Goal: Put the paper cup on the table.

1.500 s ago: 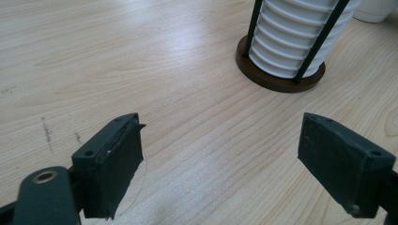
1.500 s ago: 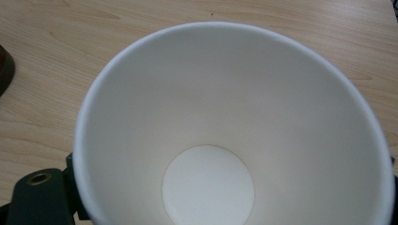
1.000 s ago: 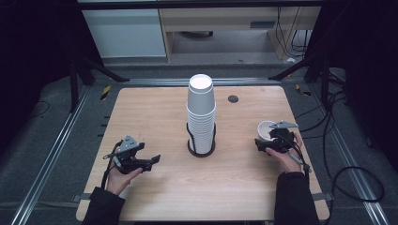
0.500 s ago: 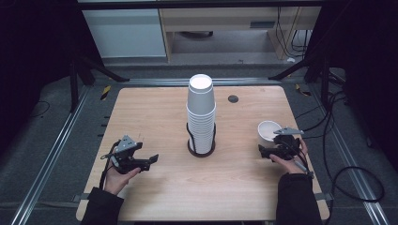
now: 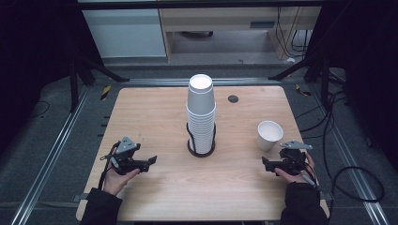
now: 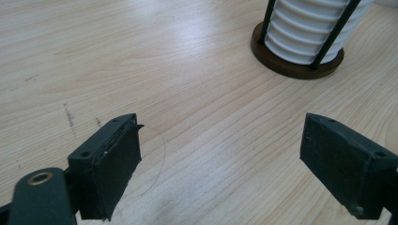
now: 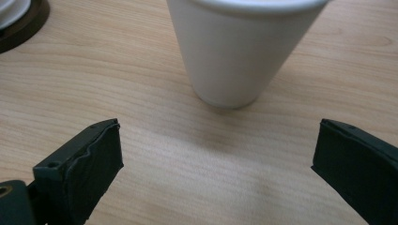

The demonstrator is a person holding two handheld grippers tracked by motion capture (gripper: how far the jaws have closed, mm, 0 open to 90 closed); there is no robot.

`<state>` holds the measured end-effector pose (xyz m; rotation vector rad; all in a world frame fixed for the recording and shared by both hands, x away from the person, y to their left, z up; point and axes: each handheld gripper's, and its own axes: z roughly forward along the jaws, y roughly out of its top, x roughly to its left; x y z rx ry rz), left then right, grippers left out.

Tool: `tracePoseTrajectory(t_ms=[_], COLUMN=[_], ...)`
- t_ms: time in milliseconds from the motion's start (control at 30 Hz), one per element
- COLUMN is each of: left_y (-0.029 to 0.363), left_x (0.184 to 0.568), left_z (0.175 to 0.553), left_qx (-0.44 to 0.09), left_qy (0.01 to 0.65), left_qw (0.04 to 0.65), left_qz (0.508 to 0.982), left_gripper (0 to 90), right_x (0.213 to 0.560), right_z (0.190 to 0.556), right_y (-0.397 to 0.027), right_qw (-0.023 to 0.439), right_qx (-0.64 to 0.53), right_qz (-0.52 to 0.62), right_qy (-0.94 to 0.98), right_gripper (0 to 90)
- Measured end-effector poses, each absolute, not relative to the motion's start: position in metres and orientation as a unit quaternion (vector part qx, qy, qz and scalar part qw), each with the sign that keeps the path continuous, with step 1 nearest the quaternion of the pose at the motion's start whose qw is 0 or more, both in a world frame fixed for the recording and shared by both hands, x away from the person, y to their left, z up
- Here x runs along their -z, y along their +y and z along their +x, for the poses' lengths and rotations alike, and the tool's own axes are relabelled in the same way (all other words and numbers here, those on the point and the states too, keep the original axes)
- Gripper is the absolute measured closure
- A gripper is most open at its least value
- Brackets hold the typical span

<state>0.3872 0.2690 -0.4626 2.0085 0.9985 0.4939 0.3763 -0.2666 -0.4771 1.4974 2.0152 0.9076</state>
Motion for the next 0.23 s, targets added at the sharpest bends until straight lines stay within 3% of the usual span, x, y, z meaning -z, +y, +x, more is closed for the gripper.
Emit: tracePoseTrajectory(t_ms=[233], left_y=[0.274], left_x=[0.468], left_z=[0.392], left_qx=[-0.202], left_qy=[0.406], left_qw=[0.392], left_qz=[0.800], left_gripper=[10.0], right_x=[0.481], right_z=[0.353], right_y=[-0.271], right_qw=[0.242], right_qx=[-0.321], right_qz=[0.541], right_qy=[0.738], right_gripper=[1.2])
